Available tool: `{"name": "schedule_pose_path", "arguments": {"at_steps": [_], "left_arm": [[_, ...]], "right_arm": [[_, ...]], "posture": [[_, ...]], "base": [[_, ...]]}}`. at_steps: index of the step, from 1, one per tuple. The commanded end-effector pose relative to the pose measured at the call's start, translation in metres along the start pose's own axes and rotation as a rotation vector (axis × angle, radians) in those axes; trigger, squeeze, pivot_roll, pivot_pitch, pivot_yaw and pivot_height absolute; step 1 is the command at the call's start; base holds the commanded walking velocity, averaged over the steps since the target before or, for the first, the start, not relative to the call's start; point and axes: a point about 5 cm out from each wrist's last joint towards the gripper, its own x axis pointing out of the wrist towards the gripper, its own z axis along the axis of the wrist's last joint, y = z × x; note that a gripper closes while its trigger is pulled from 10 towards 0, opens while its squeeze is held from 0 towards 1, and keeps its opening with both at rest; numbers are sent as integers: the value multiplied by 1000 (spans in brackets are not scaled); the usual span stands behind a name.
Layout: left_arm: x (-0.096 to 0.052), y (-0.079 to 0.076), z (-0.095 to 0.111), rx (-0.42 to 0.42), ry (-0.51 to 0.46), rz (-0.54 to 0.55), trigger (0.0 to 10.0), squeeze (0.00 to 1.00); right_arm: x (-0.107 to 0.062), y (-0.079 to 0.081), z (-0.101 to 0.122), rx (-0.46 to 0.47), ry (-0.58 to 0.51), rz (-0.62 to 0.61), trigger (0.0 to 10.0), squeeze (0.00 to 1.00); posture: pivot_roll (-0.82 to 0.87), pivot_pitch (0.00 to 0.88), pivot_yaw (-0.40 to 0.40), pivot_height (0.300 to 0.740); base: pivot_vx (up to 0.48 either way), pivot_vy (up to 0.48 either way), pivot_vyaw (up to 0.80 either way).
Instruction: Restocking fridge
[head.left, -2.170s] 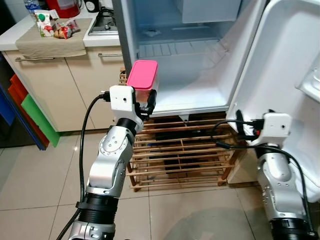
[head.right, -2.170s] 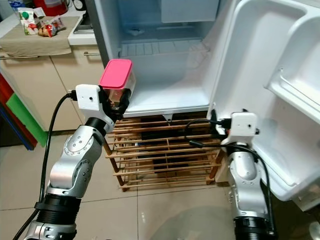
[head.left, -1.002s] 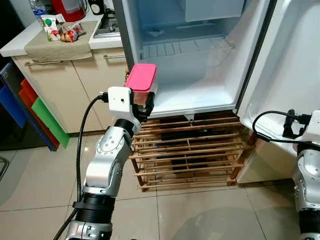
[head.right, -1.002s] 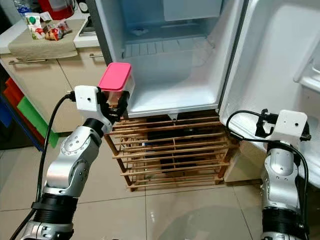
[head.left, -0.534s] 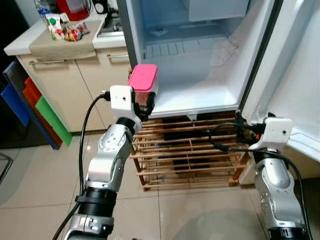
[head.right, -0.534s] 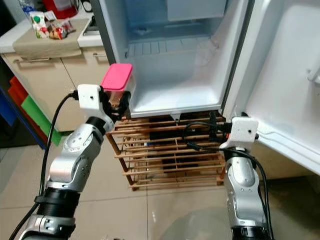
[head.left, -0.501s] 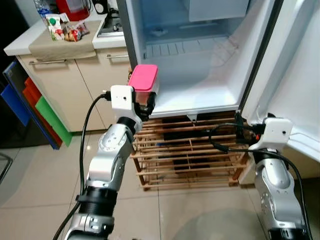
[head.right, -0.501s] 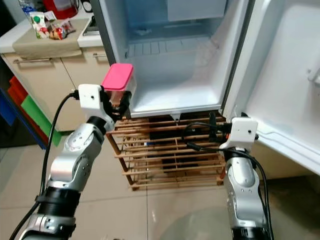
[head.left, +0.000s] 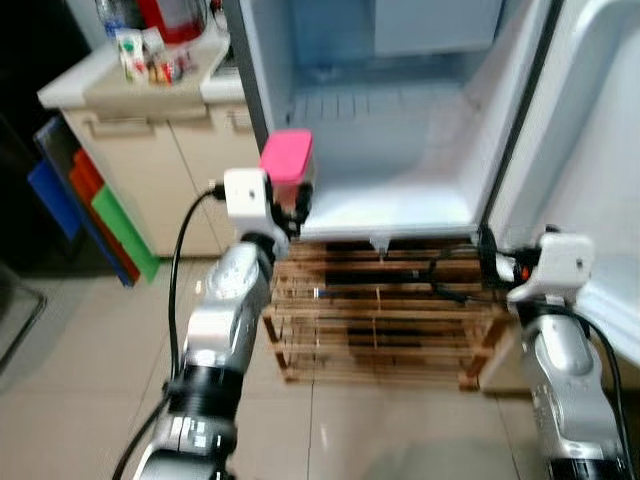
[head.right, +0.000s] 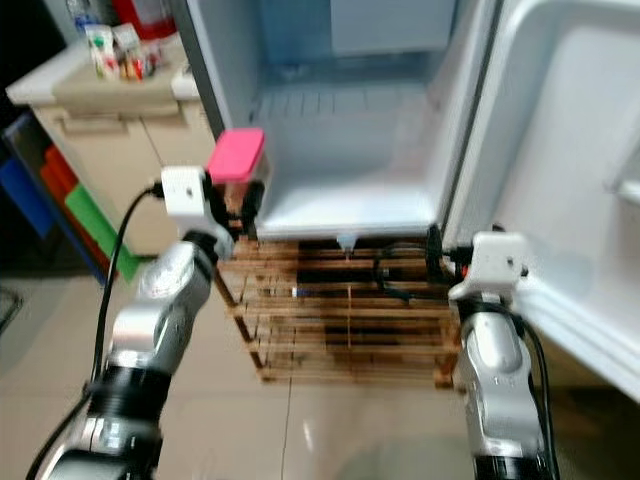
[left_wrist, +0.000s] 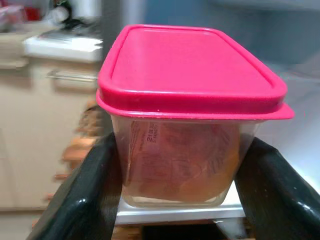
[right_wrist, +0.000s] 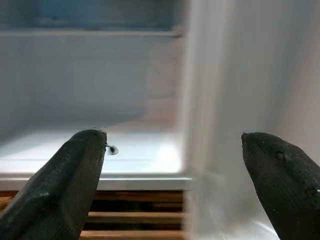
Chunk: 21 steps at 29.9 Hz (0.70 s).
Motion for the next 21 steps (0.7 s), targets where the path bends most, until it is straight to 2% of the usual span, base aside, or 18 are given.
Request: {"name": "schedule_pose_path", "arguments": {"at_steps": [1, 9, 17, 21], "left_arm": [[2, 1, 3, 13, -18, 13, 10000, 0], [11, 9, -2, 51, 24, 6, 10000, 0], [24, 2, -8, 67, 53, -39, 10000, 0], [33, -4, -6, 64, 56, -61, 10000, 0]], "right_arm": [[1, -1, 4, 1, -8, 6, 10000, 0], [-5, 2, 2, 6, -4, 44, 10000, 0], [-18, 4, 1, -2, 12, 94, 10000, 0], [-25, 2, 3, -36, 10, 108, 10000, 0]], "posture": [[-171, 0, 82, 740], [-180, 0, 81, 740], [-210, 0, 90, 740], [-235, 0, 109, 740]], "base": [[0, 0, 0], [0, 0, 0], [0, 0, 0], [0, 0, 0]]}}
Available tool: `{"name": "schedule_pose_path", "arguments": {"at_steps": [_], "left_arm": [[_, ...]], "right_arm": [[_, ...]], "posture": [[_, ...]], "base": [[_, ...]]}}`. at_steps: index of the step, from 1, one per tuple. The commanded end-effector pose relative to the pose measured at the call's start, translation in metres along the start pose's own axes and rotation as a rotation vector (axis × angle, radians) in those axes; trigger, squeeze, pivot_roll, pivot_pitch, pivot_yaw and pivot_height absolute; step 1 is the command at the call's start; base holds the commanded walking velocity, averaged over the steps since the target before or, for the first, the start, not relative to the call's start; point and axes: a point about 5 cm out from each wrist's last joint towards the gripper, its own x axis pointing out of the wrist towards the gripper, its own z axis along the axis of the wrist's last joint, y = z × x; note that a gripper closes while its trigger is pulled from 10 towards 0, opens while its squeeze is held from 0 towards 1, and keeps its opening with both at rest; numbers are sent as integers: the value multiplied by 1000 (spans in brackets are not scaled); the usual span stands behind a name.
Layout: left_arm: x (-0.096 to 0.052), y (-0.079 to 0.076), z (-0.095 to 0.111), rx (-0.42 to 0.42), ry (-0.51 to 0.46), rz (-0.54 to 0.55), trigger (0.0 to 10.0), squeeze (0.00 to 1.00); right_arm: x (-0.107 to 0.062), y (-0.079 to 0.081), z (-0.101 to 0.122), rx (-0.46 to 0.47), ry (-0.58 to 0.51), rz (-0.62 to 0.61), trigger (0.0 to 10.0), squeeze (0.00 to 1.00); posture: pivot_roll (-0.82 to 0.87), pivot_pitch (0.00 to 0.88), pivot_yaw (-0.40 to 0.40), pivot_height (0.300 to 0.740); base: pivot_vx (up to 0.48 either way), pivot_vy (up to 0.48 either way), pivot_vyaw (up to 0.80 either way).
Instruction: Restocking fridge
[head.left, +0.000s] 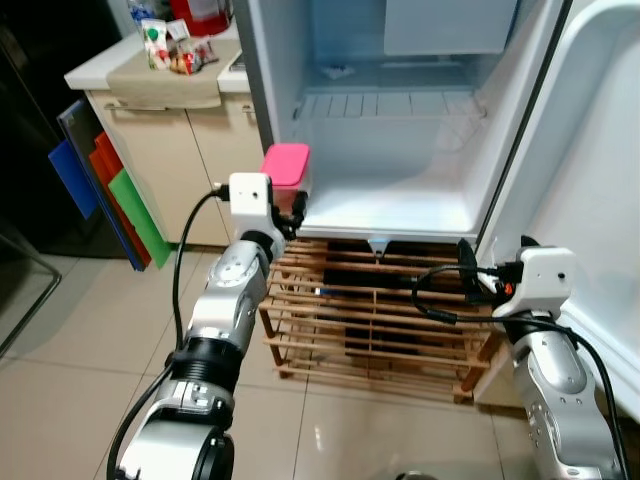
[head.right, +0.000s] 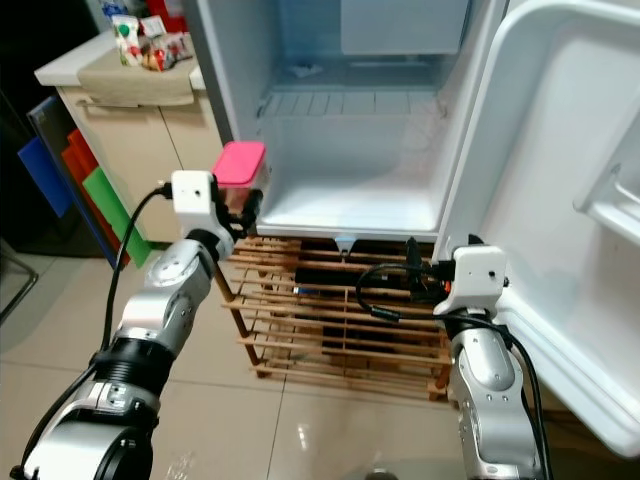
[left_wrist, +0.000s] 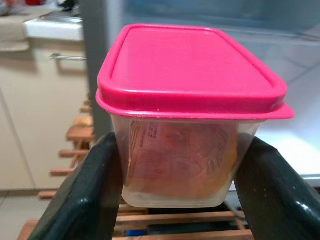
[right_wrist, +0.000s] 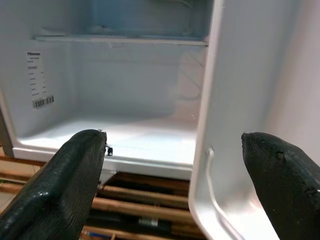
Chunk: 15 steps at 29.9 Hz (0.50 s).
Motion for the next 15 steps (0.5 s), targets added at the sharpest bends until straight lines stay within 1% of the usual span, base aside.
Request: {"name": "schedule_pose_path", "arguments": {"at_steps": [1, 2, 3, 4, 5, 6, 10, 12, 15], "left_arm": [[5, -4, 10, 7, -31, -29, 10000, 0], [5, -6, 10, 4, -37, -42, 10000, 0], [5, -6, 10, 4, -37, -42, 10000, 0], [5, -7, 10, 3, -38, -47, 10000, 0], [4, -8, 9, 0, -39, -54, 10000, 0], [3, -9, 6, -1, -37, -60, 10000, 0], [2, -8, 2, -6, -33, -58, 10000, 0], [1, -6, 0, -14, -30, -48, 10000, 0], [0, -4, -2, -17, -29, -39, 10000, 0]], "right_arm": [[-2, -6, 5, -20, -8, -14, 10000, 0], [-4, -15, 4, -47, -3, -64, 10000, 0], [-4, -15, 4, -47, -3, -64, 10000, 0], [-5, -20, 4, -62, -1, -89, 10000, 0], [-6, -29, 3, -92, 9, -140, 10000, 0], [-8, -42, 1, -131, 26, -208, 10000, 0], [-8, -57, 1, -174, 40, -273, 10000, 0], [-6, -63, 2, -186, 39, -305, 10000, 0], [-1, -69, 5, -191, 33, -326, 10000, 0]], "posture": [[-240, 0, 114, 740], [-246, 0, 122, 740], [-246, 0, 122, 740], [-247, 0, 124, 740], [-249, 0, 126, 740], [-248, 0, 125, 740], [-243, 0, 121, 740], [-241, 0, 117, 740], [-235, 0, 112, 740]], "base": [[0, 0, 0], [0, 0, 0], [0, 0, 0], [0, 0, 0], [0, 0, 0], [0, 0, 0], [0, 0, 0], [0, 0, 0], [0, 0, 0]]}}
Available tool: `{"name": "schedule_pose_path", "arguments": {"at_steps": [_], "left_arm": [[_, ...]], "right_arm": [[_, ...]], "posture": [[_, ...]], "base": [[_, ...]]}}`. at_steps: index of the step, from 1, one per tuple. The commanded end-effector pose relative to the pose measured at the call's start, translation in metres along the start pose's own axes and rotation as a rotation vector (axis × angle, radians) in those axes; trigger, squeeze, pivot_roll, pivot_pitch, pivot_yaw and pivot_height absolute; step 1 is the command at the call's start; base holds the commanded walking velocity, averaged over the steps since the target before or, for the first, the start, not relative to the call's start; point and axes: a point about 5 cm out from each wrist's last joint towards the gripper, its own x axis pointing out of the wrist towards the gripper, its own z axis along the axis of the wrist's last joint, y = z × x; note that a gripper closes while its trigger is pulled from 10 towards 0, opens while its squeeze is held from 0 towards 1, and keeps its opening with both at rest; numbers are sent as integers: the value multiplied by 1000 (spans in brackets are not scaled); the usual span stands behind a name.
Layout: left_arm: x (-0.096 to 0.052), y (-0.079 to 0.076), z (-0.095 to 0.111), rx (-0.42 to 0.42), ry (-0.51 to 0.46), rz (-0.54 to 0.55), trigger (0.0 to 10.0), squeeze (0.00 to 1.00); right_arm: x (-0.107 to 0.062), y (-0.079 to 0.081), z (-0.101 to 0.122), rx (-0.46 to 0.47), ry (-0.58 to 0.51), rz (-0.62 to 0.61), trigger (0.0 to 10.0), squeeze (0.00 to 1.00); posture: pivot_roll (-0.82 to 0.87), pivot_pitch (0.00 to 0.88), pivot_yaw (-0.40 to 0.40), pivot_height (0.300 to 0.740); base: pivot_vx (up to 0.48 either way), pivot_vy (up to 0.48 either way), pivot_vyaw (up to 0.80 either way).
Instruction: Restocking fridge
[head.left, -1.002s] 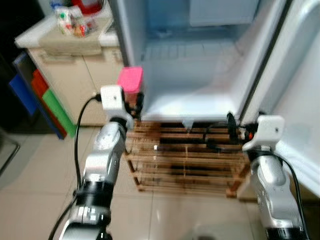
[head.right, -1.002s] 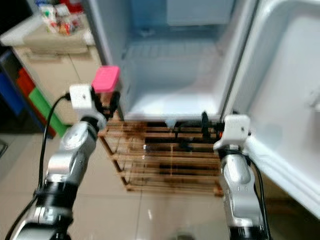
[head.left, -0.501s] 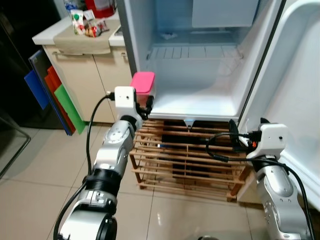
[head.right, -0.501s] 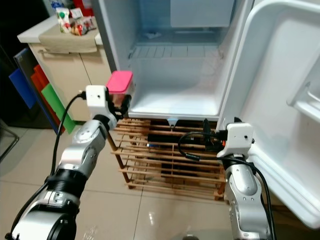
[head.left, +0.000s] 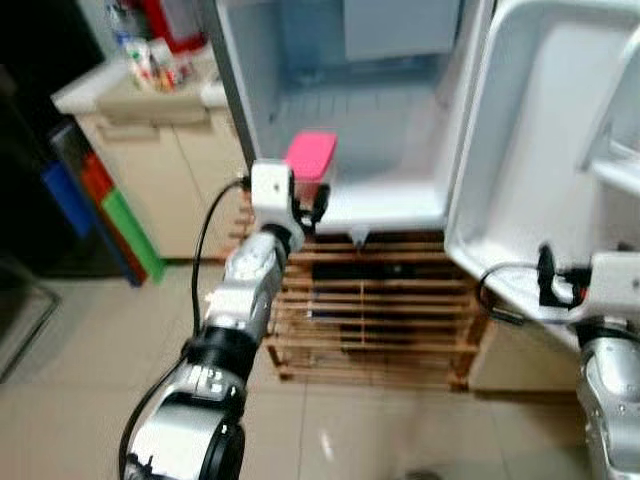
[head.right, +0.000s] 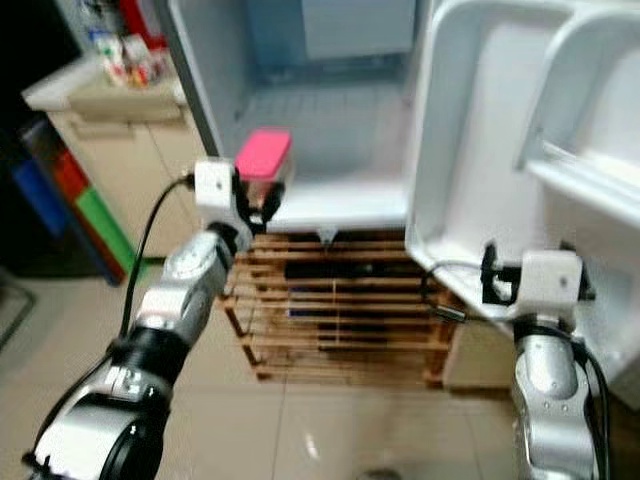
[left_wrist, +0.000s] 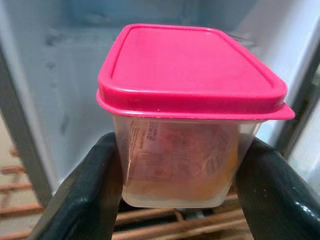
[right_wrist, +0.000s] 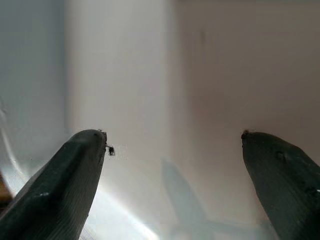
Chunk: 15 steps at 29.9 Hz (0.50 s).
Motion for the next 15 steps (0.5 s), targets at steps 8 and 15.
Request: {"name": "schedule_pose_path", "arguments": {"at_steps": [8, 15], "left_arm": [[-4, 12, -2, -4, -3, 41, 10000, 0], [-5, 15, -2, -12, -4, 54, 10000, 0]], "right_arm": [[13, 8, 11, 4, -33, 18, 10000, 0], [15, 0, 1, -21, 3, -34, 10000, 0]], "posture": [[-227, 0, 109, 740], [-226, 0, 114, 740]], "base": [[0, 0, 0], [0, 0, 0]]}}
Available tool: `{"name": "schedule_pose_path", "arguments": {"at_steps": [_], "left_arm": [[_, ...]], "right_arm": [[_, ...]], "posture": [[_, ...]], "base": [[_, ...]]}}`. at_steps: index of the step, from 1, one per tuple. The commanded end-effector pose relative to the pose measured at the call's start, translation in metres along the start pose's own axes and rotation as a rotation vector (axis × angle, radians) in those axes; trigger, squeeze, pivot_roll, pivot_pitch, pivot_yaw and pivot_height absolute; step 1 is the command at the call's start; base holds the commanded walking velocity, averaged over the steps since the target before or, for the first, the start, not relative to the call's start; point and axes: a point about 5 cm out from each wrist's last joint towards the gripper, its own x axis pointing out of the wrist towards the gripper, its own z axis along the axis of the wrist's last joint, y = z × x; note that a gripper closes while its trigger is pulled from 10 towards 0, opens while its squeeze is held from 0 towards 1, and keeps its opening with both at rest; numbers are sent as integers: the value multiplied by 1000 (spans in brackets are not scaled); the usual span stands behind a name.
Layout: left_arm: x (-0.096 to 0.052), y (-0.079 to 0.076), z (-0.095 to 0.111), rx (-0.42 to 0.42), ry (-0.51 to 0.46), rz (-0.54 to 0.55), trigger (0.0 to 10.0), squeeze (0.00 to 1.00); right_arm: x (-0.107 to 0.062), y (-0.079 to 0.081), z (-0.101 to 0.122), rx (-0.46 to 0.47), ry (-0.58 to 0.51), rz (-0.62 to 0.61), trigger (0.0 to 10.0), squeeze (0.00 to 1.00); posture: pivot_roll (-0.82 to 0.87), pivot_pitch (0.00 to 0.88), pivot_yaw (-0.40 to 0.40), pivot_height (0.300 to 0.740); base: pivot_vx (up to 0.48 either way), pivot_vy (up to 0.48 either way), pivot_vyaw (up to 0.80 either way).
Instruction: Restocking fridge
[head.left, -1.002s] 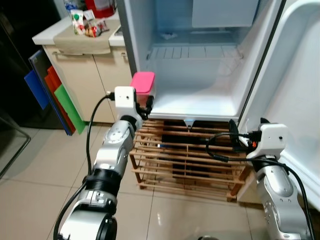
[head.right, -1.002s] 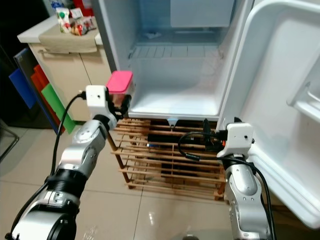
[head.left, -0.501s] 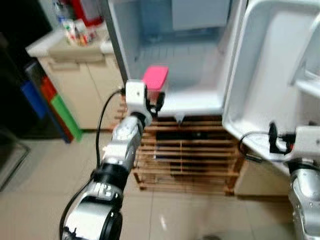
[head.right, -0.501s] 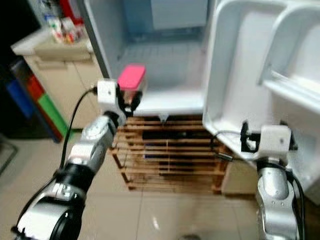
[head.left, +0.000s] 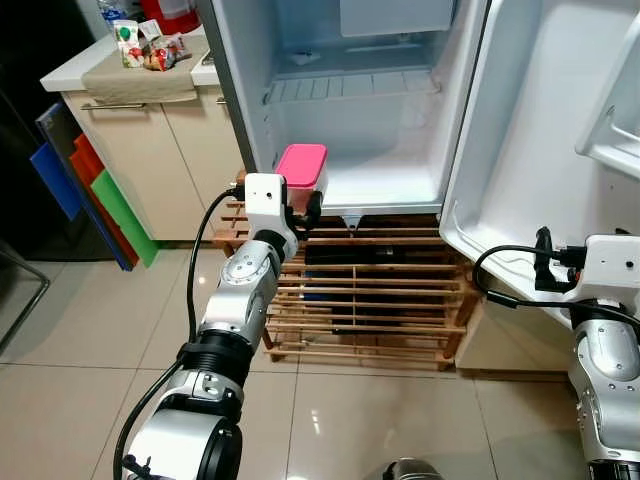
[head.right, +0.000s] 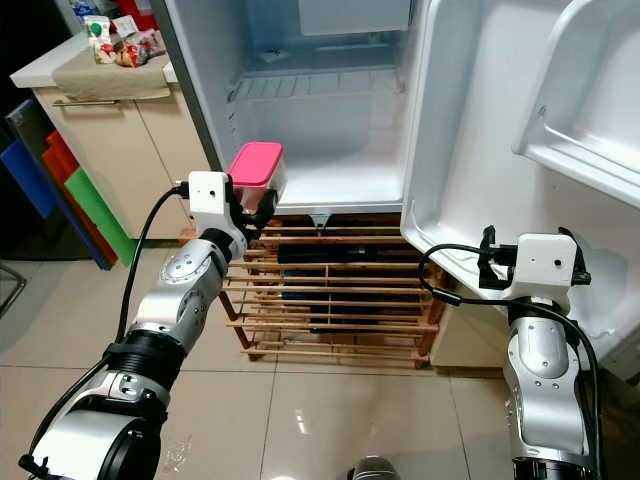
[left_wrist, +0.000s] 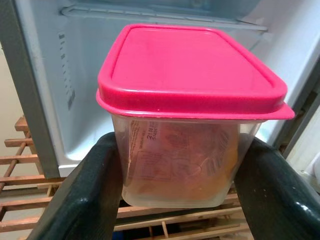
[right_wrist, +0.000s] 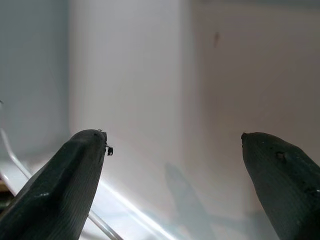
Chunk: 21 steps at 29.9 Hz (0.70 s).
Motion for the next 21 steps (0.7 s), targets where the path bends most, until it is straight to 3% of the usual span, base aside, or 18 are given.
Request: {"name": "schedule_pose_path", "arguments": {"at_steps": [1, 6, 10, 15, 21], "left_arm": [[-1, 6, 3, 1, -16, 23, 10000, 0], [-1, 6, 4, 41, -19, 36, 10000, 0], [0, 8, 1, 28, -13, 48, 10000, 0], [5, 4, 2, 32, -13, 40, 10000, 0], [16, -7, 8, -16, -22, -14, 10000, 0]], "right_arm": [[3, 1, 0, -12, -10, 18, 10000, 0], [-9, 21, -1, 27, -20, 129, 10000, 0], [-30, 56, 15, 83, -90, 310, 10000, 0], [-40, 67, 13, 102, -82, 366, 10000, 0], [-42, 64, 9, 96, -62, 392, 10000, 0]], "posture": [[-227, 0, 114, 740], [-224, 0, 113, 740], [-233, 0, 111, 740], [-236, 0, 107, 740], [-250, 0, 105, 740]], "base": [[0, 0, 0], [0, 0, 0], [0, 0, 0], [0, 0, 0], [0, 0, 0]]}}
